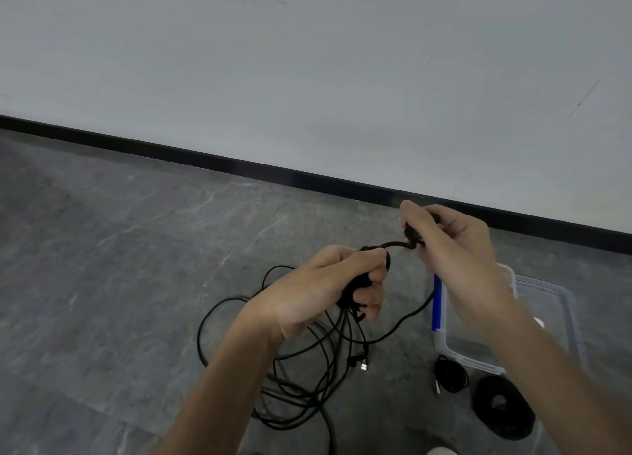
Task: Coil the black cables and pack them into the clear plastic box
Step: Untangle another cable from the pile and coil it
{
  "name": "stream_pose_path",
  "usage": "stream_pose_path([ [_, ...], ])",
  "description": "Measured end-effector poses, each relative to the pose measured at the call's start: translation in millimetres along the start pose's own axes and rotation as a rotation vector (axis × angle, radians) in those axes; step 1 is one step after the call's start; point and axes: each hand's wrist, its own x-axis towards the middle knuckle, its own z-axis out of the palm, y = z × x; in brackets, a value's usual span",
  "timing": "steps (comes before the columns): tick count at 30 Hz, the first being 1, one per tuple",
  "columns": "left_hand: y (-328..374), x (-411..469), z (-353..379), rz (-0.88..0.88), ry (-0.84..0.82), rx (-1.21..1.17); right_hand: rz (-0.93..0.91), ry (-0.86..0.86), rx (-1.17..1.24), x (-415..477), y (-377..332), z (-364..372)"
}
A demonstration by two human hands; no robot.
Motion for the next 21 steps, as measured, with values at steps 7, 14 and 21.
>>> stream_pose_path([
  [7, 1.1, -0.1, -3.7, 0.003, 0.111, 0.001, 0.143, -0.052, 0.168, 4.3, -2.6, -4.2],
  [14, 3.1, -2.0, -0.3, 0.045, 0.010, -0.088, 0.202, -0.229, 0.162, 4.0, -0.9, -4.8],
  [21, 3.0, 1.1, -0.8, 0.124, 0.041, -0.372, 0.109, -0.228, -0.118, -3.8, 0.5, 12.2],
])
